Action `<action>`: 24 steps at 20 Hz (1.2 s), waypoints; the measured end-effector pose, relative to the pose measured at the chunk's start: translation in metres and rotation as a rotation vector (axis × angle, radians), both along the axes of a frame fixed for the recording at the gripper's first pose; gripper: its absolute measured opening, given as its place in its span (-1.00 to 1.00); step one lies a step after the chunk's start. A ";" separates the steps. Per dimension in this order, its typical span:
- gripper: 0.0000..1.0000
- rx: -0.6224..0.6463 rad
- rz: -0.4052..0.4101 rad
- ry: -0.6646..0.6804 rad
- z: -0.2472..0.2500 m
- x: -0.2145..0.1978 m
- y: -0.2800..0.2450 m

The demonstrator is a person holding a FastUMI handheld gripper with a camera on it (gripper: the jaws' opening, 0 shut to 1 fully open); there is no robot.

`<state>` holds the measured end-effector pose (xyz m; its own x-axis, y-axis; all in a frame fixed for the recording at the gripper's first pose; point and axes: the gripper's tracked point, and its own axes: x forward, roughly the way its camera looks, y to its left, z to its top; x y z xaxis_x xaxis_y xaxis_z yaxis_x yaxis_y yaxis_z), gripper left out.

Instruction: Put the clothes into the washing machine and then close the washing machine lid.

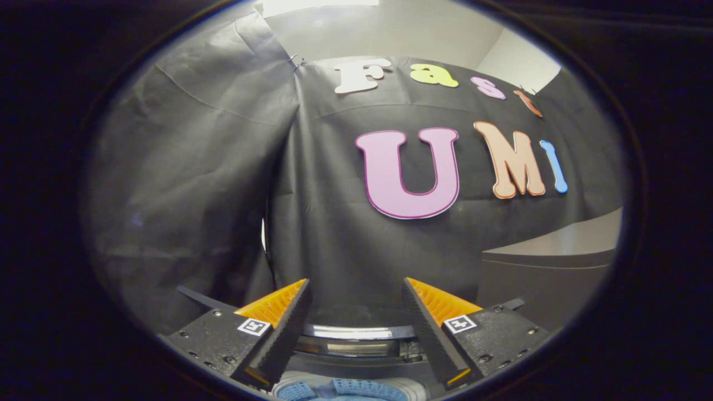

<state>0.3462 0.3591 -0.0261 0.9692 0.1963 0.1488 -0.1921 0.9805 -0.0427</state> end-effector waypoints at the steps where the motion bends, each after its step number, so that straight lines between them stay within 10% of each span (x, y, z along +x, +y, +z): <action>1: 0.94 -0.001 -0.019 0.046 -0.019 -0.003 -0.006; 6: 0.96 -0.009 -0.063 0.292 -0.104 -0.049 -0.034; 24: 0.94 0.085 -0.006 0.472 -0.081 -0.207 -0.076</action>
<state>0.1388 0.2829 -0.1067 0.9357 0.1967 -0.2928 -0.1655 0.9779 0.1279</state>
